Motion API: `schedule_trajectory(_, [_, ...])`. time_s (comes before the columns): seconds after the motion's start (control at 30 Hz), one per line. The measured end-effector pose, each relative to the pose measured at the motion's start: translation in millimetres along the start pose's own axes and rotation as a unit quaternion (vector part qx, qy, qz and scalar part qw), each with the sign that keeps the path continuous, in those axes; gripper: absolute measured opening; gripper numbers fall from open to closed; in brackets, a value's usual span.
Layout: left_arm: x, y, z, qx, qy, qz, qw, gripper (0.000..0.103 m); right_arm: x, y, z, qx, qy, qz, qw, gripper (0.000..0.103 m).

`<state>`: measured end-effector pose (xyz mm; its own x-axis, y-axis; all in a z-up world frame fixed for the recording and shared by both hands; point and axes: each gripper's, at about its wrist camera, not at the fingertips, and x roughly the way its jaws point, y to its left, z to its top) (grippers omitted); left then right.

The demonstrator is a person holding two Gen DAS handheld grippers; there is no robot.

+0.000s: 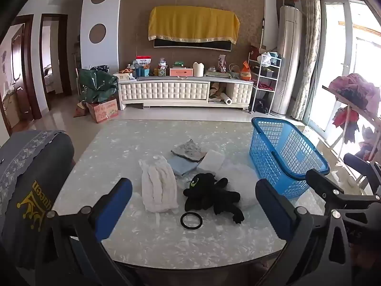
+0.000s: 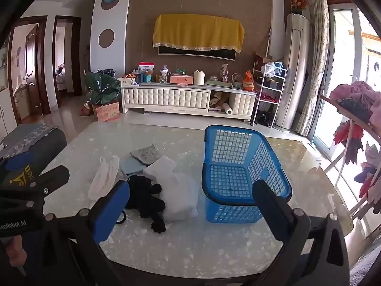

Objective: Organize soft objects

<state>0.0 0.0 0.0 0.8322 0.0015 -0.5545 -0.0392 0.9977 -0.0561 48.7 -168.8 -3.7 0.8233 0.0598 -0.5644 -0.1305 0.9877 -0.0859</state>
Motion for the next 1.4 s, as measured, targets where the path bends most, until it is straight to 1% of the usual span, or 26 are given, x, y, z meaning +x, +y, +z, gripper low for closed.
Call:
schedule_trajectory(0.1, [0.2, 0.1, -0.1, 0.001, 0.001, 0.004, 1.0, 0.103, -0.5, -1.1, -0.1, 0.005, -0.001, 0.004, 1.0, 0.103])
schedule_trajectory(0.37, [0.0, -1.9, 1.2, 0.006, 0.002, 0.001, 1.0, 0.103, -2.0, 1.7, 1.6, 0.006, -0.005, 0.008, 1.0, 0.103])
schedule_trajectory(0.4, [-0.4, -3.1, 1.8, 0.007, 0.003, 0.001, 1.0, 0.103, 2.5, 1.4, -7.2, 0.006, -0.001, 0.005, 1.0, 0.103])
schedule_trajectory(0.6, [-1.5, -6.5, -2.1, 0.018, 0.001, 0.0, 0.9998, 0.103, -1.5, -0.7, -3.3, 0.01, 0.002, 0.008, 1.0, 0.103])
schedule_trajectory(1.0, [-1.2, -7.8, -3.4, 0.021, 0.007, 0.001, 0.9997, 0.103, -2.2, -3.7, -2.6, 0.015, 0.009, 0.014, 1.0, 0.103])
schedule_trajectory(1.4, [-2.2, -10.8, -4.3, 0.028, 0.005, 0.003, 0.9996, 0.103, -4.2, -4.8, -4.6, 0.011, 0.01, 0.008, 1.0, 0.103])
